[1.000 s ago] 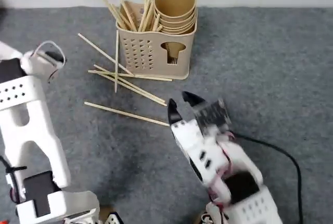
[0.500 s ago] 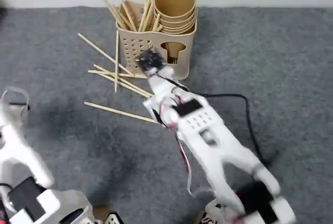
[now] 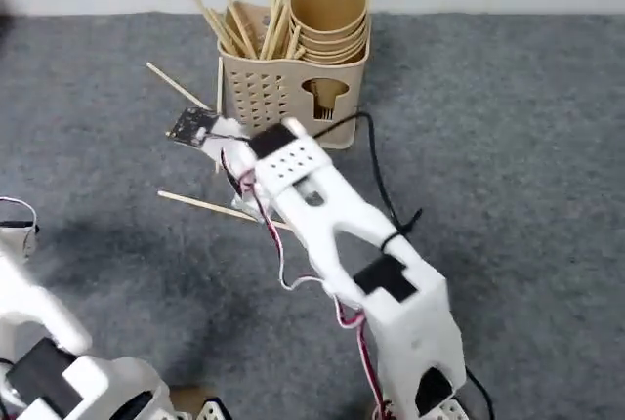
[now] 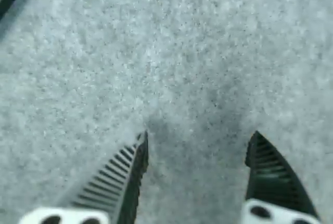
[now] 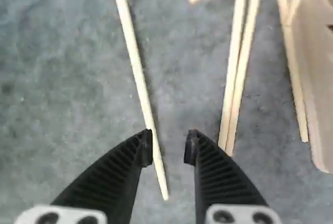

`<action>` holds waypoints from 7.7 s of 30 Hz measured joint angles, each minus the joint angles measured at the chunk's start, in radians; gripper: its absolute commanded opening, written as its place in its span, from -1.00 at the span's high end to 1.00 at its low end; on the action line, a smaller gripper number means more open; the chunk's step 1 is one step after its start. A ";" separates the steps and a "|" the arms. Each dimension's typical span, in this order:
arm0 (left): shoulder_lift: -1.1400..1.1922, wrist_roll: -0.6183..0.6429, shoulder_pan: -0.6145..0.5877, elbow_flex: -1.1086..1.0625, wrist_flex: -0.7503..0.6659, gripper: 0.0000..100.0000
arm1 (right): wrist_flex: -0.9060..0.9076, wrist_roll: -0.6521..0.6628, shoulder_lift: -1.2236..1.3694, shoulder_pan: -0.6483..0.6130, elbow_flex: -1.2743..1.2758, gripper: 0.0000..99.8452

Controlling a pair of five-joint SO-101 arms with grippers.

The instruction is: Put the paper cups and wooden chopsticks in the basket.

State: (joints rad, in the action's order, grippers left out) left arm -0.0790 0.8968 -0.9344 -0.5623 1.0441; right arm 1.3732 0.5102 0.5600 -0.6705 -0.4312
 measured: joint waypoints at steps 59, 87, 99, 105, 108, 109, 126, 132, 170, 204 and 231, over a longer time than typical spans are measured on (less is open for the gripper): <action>-0.011 0.000 -0.003 -0.086 -0.006 0.42 | 0.213 0.247 0.463 -0.144 -0.617 0.98; -0.011 0.000 -0.003 -0.086 -0.006 0.42 | -0.624 -0.261 0.204 -0.123 -0.618 0.98; -0.011 0.000 -0.003 -0.086 -0.006 0.42 | -0.549 -0.227 0.117 -0.057 -0.862 0.98; -0.011 0.000 -0.003 -0.086 -0.006 0.42 | -0.491 -0.227 0.115 0.075 -0.964 0.98; -0.011 0.000 -0.003 -0.086 -0.006 0.42 | -0.489 -0.227 0.117 0.118 -0.965 0.98; -0.011 0.000 -0.003 -0.086 -0.006 0.42 | -0.489 -0.227 0.118 0.129 -0.971 0.98; -0.011 0.000 -0.003 -0.086 -0.006 0.42 | -0.560 -0.585 0.468 0.224 -1.198 0.98; -0.011 0.000 -0.003 -0.086 -0.006 0.42 | -0.569 -0.586 0.483 0.221 -1.198 0.98; -0.011 0.000 -0.003 -0.089 -0.006 0.42 | -0.247 -0.588 0.316 -0.021 -1.212 0.82; -0.011 0.000 -0.003 -0.089 -0.006 0.42 | 0.374 -0.123 0.253 -0.161 -0.557 0.60; -0.011 0.000 -0.003 -0.089 -0.006 0.42 | 0.259 -0.041 0.462 -0.186 -0.557 0.62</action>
State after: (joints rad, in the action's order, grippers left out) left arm -0.0898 0.8968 -0.9375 -0.6513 1.0380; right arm 1.6326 0.4687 1.0219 -0.8562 -0.9881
